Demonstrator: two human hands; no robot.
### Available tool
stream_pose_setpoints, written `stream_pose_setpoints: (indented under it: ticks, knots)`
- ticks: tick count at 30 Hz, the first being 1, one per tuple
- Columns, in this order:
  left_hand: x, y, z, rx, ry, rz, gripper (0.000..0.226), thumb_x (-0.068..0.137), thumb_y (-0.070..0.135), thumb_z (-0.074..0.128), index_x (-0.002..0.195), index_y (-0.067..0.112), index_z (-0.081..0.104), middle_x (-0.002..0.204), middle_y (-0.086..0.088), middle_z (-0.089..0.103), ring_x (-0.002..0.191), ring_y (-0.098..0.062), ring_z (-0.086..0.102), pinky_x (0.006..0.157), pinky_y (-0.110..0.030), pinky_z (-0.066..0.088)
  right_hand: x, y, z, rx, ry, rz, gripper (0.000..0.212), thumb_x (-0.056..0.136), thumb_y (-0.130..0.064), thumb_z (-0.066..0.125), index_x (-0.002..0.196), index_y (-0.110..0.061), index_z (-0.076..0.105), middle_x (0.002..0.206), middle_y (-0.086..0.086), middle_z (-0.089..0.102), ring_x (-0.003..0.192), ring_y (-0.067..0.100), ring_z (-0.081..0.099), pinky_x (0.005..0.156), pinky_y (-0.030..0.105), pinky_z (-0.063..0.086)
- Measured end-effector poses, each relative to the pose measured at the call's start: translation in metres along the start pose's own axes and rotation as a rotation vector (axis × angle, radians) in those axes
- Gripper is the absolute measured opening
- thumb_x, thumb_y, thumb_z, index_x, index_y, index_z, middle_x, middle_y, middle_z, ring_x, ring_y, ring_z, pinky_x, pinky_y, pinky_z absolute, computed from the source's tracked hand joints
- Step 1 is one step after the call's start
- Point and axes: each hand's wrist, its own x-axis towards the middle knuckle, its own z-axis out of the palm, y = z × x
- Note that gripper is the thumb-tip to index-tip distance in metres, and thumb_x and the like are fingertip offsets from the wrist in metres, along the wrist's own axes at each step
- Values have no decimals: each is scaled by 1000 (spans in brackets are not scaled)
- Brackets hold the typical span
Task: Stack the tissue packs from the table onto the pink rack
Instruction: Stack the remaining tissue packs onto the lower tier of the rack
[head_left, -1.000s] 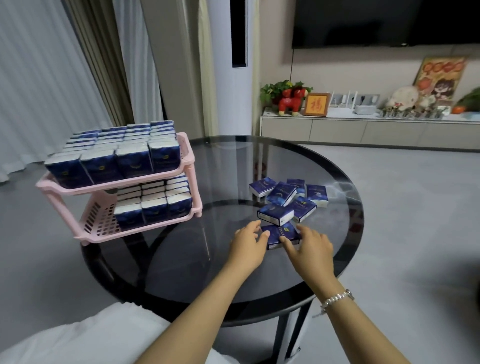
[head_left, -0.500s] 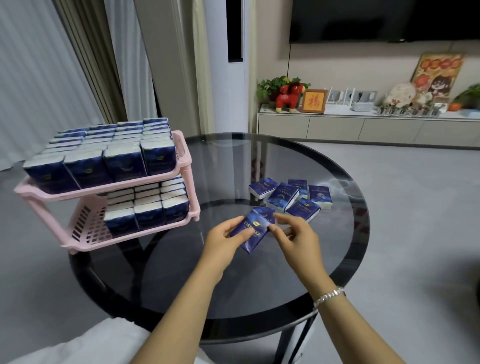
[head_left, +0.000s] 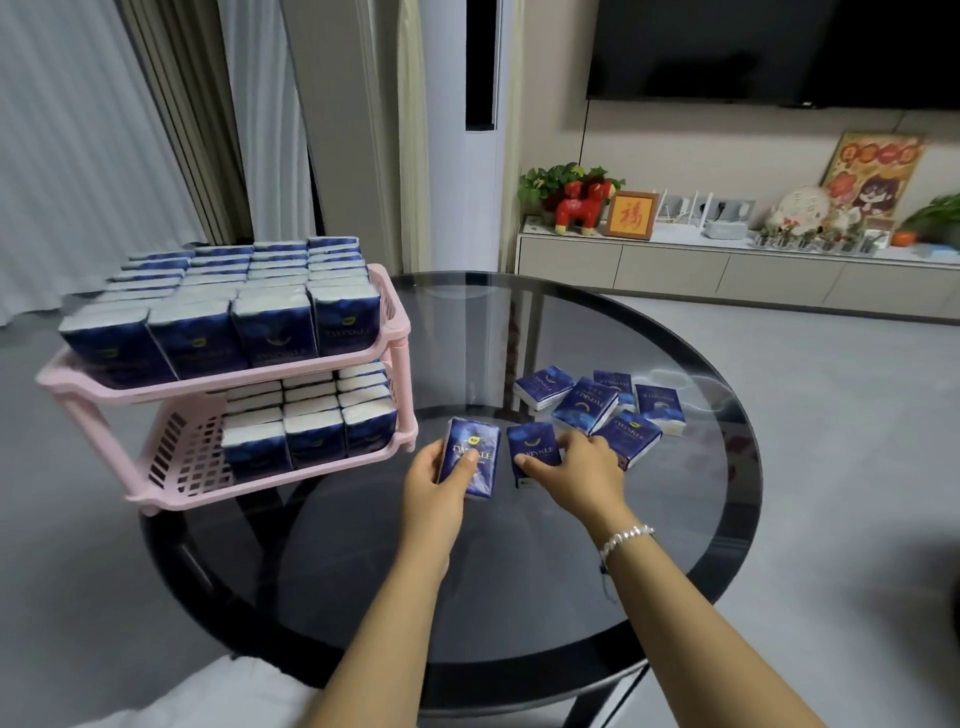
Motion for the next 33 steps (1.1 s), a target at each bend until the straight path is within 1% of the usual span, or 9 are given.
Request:
stream_pose_setpoints:
  ticks: [3,5,8,10,14,18,22,28,33]
  knots:
    - [1,1,-2,-102,39,-64,21,93,10,55,113,11,58,100,-7,68,90,-25,65,89,-46,51,-4,-7,-1,297,-82,14,35,81,-38,68,104,-21,47,105,1,61,95,19,58,75,31,48]
    - [4,1,-3,-158,75,-89,21,94,11,51,113,12,58,103,-11,68,90,-28,64,90,-48,50,-11,-10,0,539,-20,1,26,85,-28,66,104,-20,51,104,5,66,88,16,60,67,25,44]
    - [2,3,0,-145,98,-19,20,94,13,52,114,15,56,107,-9,66,88,-19,62,86,-41,49,-31,-15,1,847,82,-52,25,87,-23,64,111,-19,58,100,2,68,82,8,63,66,17,46]
    - [-1,2,3,-85,42,46,18,94,15,54,111,23,54,106,-3,66,90,-14,64,85,-36,51,-43,-17,2,971,78,-99,17,89,-20,62,103,-29,57,93,-8,66,76,0,62,61,10,46]
    - [-3,1,12,-60,-98,49,19,96,18,52,115,21,53,104,-2,69,86,-6,67,81,-25,52,-50,-20,7,1037,79,-177,20,87,-17,64,100,-33,60,94,-10,69,80,-3,65,68,14,51]
    - [0,-2,20,-76,-210,24,34,91,25,59,123,15,53,110,-4,70,100,-18,68,89,-39,54,-44,-17,10,907,52,-208,31,87,-25,64,118,-21,64,100,-8,72,94,5,67,84,27,53]
    - [8,-2,24,-105,-217,24,34,90,15,61,122,13,51,113,-7,69,100,-17,68,86,-36,56,-31,-9,1,802,3,-228,32,92,-23,57,124,-22,61,113,-9,69,95,-7,63,82,12,48]
    - [23,-8,22,-29,-139,40,24,87,26,66,108,29,54,108,3,70,96,-15,69,91,-46,54,29,14,-31,328,317,-204,35,88,-23,62,122,-13,61,111,2,64,106,21,55,89,31,44]
    - [29,-10,19,-26,-128,40,16,87,25,65,99,29,55,102,7,70,92,-14,69,91,-47,54,78,24,-41,-136,86,-150,71,83,-44,64,143,-21,34,143,5,42,129,29,32,104,41,28]
